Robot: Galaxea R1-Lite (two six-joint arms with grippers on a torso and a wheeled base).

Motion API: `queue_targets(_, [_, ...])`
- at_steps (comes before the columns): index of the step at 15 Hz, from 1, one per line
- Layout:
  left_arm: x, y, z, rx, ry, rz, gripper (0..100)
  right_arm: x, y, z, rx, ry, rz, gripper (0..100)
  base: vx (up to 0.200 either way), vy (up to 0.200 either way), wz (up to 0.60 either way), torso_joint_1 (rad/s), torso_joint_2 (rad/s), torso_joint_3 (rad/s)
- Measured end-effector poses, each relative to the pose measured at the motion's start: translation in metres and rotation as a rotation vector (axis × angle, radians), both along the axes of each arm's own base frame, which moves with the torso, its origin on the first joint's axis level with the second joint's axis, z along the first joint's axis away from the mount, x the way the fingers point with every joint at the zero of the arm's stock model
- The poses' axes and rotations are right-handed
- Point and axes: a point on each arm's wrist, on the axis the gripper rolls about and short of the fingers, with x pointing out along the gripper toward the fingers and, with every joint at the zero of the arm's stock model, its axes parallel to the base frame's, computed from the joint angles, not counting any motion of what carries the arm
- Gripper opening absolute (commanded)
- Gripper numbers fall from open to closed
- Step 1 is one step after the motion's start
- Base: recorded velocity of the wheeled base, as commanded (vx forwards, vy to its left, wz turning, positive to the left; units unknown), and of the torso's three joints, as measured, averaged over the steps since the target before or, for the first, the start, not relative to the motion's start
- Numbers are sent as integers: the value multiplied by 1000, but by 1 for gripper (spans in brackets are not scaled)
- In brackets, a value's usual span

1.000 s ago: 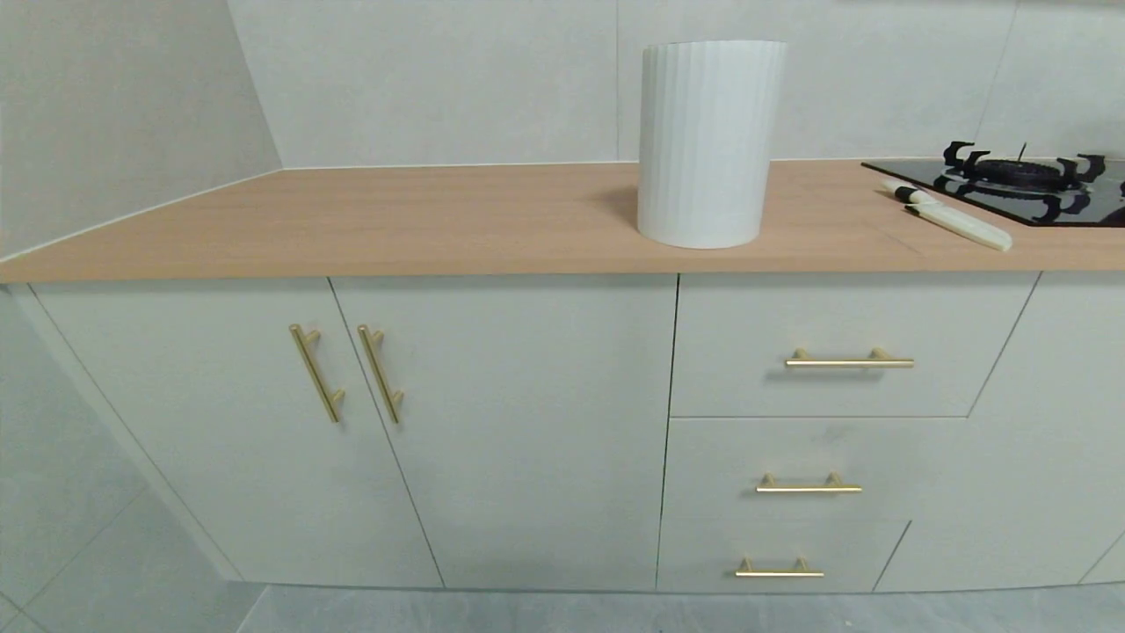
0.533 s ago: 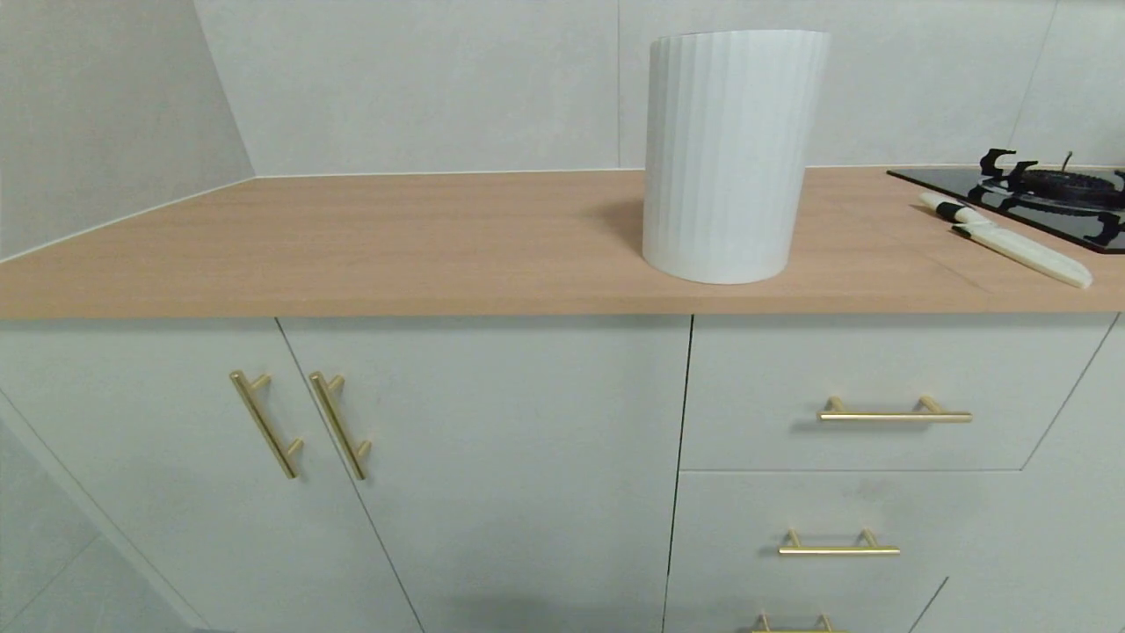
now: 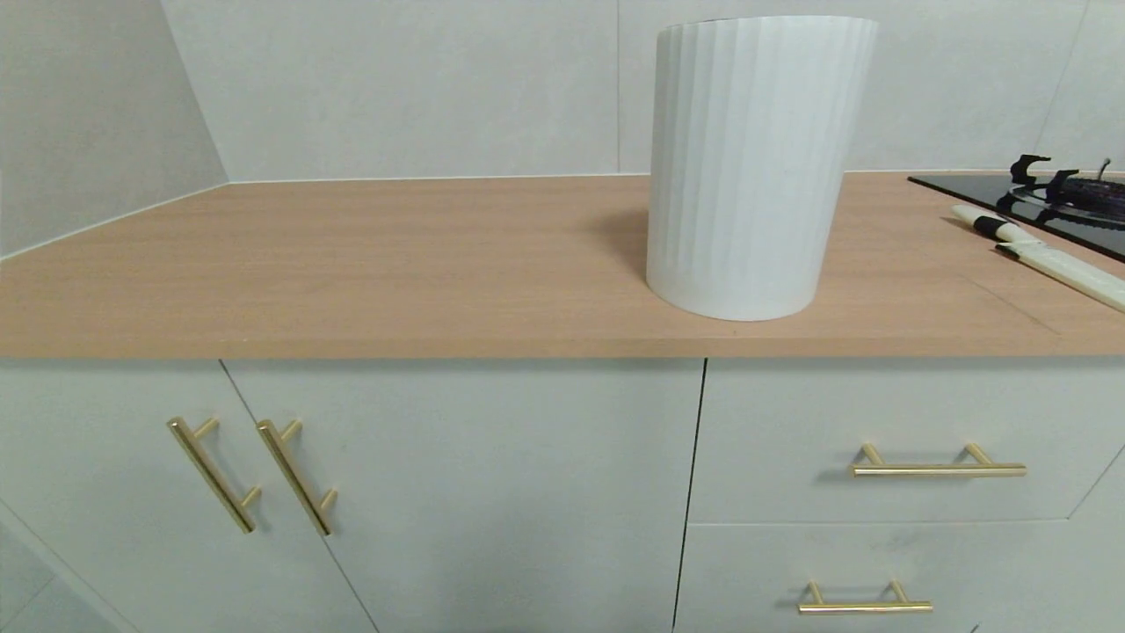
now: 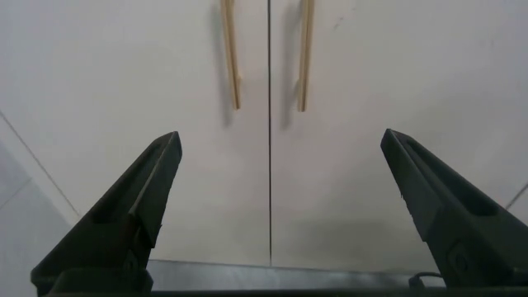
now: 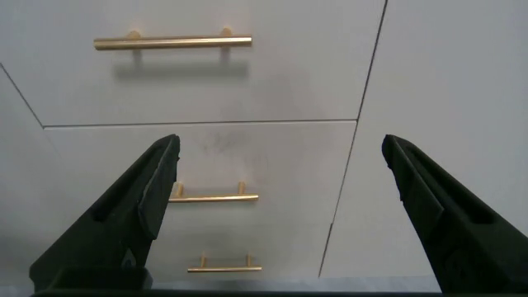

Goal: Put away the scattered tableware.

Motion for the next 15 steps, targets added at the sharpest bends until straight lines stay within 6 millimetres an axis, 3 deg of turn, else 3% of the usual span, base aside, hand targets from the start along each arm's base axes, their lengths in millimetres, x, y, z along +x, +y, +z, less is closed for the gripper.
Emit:
queue_targets(10, [0, 0, 0, 0, 1, -1, 100, 0, 0, 0, 1, 0, 0, 100, 0, 0, 0, 0, 0, 0])
queue_targets(15, [0, 0, 0, 0, 3, -1, 100, 0, 0, 0, 1, 0, -2, 100, 0, -200, 0, 2, 0, 6])
